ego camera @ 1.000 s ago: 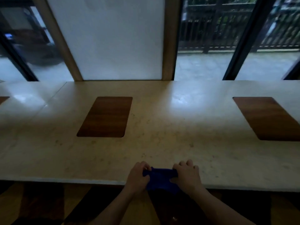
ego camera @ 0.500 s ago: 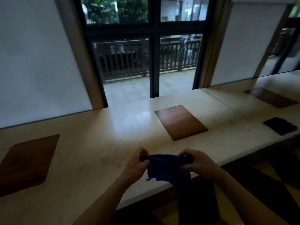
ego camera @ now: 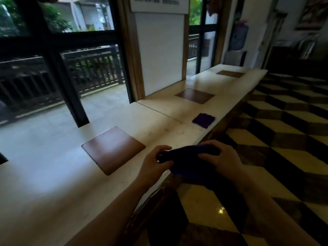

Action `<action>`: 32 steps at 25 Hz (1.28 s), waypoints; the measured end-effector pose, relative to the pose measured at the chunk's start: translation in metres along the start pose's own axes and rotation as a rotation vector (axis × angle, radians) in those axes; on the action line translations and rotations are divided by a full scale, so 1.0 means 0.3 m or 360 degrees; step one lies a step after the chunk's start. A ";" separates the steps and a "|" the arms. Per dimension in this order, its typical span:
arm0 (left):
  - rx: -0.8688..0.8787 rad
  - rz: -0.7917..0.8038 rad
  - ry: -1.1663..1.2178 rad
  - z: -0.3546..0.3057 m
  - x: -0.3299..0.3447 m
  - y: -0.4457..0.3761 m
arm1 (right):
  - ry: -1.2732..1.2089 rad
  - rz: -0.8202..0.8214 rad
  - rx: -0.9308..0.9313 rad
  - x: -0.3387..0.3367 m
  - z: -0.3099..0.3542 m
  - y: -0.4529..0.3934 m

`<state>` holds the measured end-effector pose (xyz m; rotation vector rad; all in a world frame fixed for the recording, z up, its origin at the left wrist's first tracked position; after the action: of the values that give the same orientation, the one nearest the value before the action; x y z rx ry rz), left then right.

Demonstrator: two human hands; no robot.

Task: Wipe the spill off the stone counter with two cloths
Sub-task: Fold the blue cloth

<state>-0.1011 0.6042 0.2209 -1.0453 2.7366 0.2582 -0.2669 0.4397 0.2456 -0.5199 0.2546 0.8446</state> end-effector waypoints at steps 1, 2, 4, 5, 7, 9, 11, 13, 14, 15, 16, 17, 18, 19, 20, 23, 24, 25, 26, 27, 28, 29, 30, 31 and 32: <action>0.0063 0.0021 -0.0059 -0.028 0.046 -0.048 | 0.0019 -0.0075 0.0038 -0.051 -0.029 -0.002; 0.0123 0.0044 -0.0125 -0.053 0.086 -0.095 | 0.0047 -0.0159 0.0060 -0.099 -0.056 -0.007; 0.0224 0.0087 -0.0214 -0.095 0.153 -0.192 | 0.0039 -0.0349 0.0116 -0.186 -0.111 -0.029; 0.0266 0.0110 -0.0222 -0.117 0.182 -0.235 | -0.0015 -0.0430 0.0159 -0.224 -0.139 -0.045; 0.0341 0.0130 -0.0221 -0.159 0.231 -0.319 | -0.0070 -0.0504 0.0212 -0.286 -0.189 -0.087; 0.0391 0.0174 -0.0204 -0.183 0.274 -0.426 | -0.0042 -0.0559 0.0248 -0.337 -0.243 -0.146; 0.0418 0.0220 -0.0168 -0.201 0.307 -0.541 | -0.0041 -0.0595 0.0270 -0.375 -0.279 -0.226; 0.0422 0.0242 -0.0127 -0.214 0.342 -0.658 | -0.0066 -0.0625 0.0302 -0.411 -0.316 -0.314; 0.0410 0.0248 -0.0104 -0.224 0.354 -0.703 | -0.0063 -0.0636 0.0316 -0.427 -0.330 -0.351; 0.0397 0.0262 -0.0075 -0.229 0.368 -0.753 | -0.0050 -0.0652 0.0329 -0.442 -0.348 -0.386; 0.0405 0.0276 -0.0063 -0.236 0.380 -0.801 | -0.0034 -0.0680 0.0331 -0.456 -0.370 -0.419; 0.0410 0.0300 -0.0060 -0.245 0.397 -0.856 | -0.0010 -0.0707 0.0328 -0.474 -0.393 -0.454; 0.0399 0.0314 -0.0053 -0.253 0.415 -0.911 | 0.0025 -0.0723 0.0329 -0.491 -0.417 -0.486; 0.0385 0.0323 -0.0029 -0.263 0.435 -0.961 | 0.0055 -0.0736 0.0330 -0.510 -0.436 -0.516; 0.0378 0.0330 0.0002 -0.277 0.456 -1.006 | 0.0070 -0.0755 0.0326 -0.531 -0.453 -0.546; 0.0360 0.0350 0.0086 -0.311 0.509 -1.117 | 0.0071 -0.0767 0.0315 -0.581 -0.507 -0.632; 0.0350 0.0351 0.0095 -0.320 0.527 -1.157 | 0.0057 -0.0771 0.0319 -0.597 -0.529 -0.662; 0.0337 0.0349 0.0098 -0.323 0.549 -1.202 | 0.0044 -0.0771 0.0316 -0.618 -0.561 -0.694; 0.0330 0.0345 0.0097 -0.326 0.574 -1.247 | 0.0037 -0.0766 0.0312 -0.641 -0.594 -0.726; 0.0322 0.0346 0.0097 -0.330 0.603 -1.295 | 0.0032 -0.0767 0.0313 -0.667 -0.631 -0.760; 0.0318 0.0344 0.0087 -0.336 0.633 -1.340 | 0.0040 -0.0772 0.0319 -0.694 -0.665 -0.792; 0.0330 0.0336 0.0060 -0.344 0.669 -1.389 | 0.0042 -0.0777 0.0322 -0.728 -0.704 -0.826; 0.0354 0.0322 0.0020 -0.355 0.710 -1.438 | 0.0041 -0.0775 0.0318 -0.767 -0.745 -0.862; 0.0378 0.0303 -0.0015 -0.365 0.752 -1.487 | 0.0042 -0.0765 0.0305 -0.810 -0.789 -0.904; 0.0395 0.0286 -0.0040 -0.377 0.786 -1.528 | 0.0044 -0.0755 0.0296 -0.846 -0.825 -0.943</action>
<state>0.0211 0.0909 0.2299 -0.7286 2.7527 -0.0426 -0.2168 -0.0109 0.2359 -0.3943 0.2202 0.3487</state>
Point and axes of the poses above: each hand's wrist, its own y-axis away from the middle knuckle, its own x-axis out of the palm, z = x × y, the point moved 3 cm from there along -y, towards the middle knuckle, and after that the axes turned 12 degrees about -x, right-handed, at the moved point
